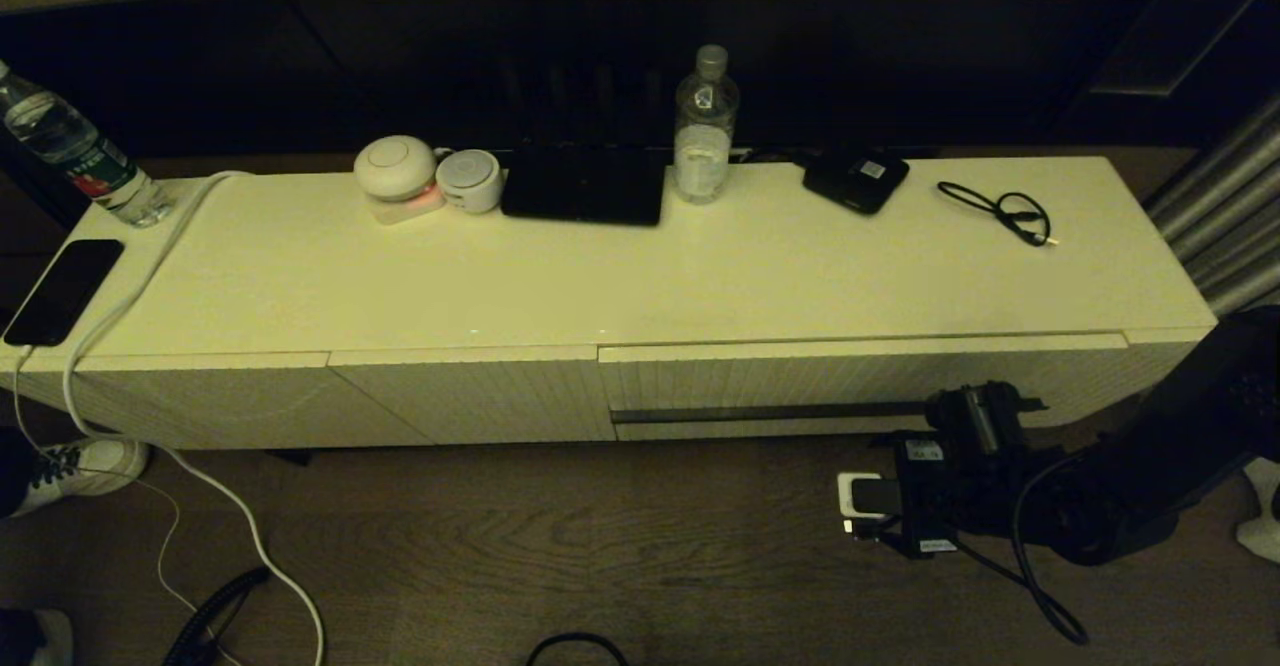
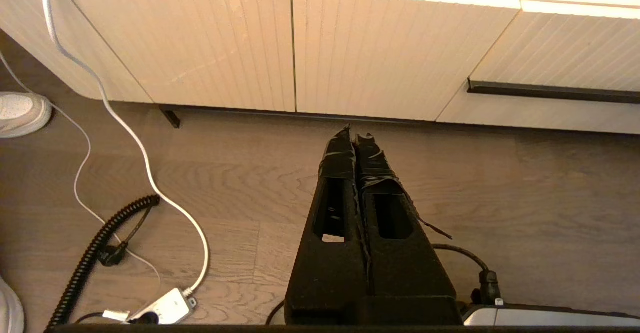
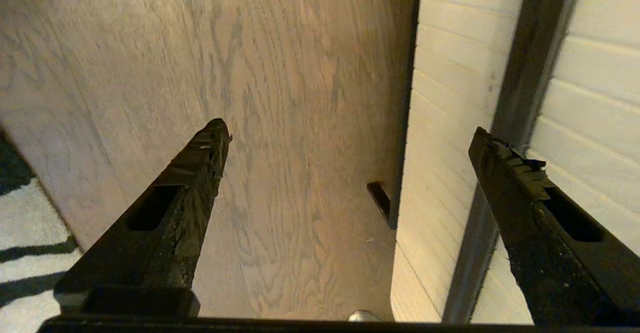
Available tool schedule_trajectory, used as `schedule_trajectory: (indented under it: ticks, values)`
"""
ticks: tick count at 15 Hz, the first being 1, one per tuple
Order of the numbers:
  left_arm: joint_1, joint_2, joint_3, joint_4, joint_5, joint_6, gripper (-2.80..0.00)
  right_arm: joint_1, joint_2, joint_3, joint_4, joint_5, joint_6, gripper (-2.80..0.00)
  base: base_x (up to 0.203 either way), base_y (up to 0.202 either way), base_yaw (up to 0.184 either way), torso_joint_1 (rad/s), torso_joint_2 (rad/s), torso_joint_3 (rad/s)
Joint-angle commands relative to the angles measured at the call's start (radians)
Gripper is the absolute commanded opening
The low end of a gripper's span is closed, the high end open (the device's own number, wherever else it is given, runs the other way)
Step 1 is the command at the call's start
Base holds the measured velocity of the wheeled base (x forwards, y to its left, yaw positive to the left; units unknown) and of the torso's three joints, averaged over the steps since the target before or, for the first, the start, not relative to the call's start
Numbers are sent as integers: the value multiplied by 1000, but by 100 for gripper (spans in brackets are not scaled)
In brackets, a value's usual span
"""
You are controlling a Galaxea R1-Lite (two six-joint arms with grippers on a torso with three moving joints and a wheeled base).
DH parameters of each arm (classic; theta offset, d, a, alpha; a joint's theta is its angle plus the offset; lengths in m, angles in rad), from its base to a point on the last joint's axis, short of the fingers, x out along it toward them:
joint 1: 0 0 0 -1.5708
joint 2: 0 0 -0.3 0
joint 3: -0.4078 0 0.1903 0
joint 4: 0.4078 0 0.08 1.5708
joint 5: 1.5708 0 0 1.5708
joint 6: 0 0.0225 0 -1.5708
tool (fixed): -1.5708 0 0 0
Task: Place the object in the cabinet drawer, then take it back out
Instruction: Open the drawer
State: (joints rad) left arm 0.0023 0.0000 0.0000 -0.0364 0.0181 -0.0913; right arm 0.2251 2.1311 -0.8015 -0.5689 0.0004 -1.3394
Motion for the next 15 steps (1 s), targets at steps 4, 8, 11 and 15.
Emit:
schedule_trajectory:
  ticks: [4,8,11,15]
  values:
    - [1,-2,0,0,0,-1,-280,-4,-3,-28,3,1,-7,0,0,0,0,0,0,0]
    - [1,-2,0,0,0,-1,-280,10,-82,34,-10,47,-5,0,0,0,0,0,0,0]
    - [1,-2,0,0,0,-1,-280,24,-68,118,-138,53,42,0,0,0,0,0,0,0]
    - [1,-2,0,0,0,-1,-280,26,5,157,-283,48,101,0,0,0,0,0,0,0]
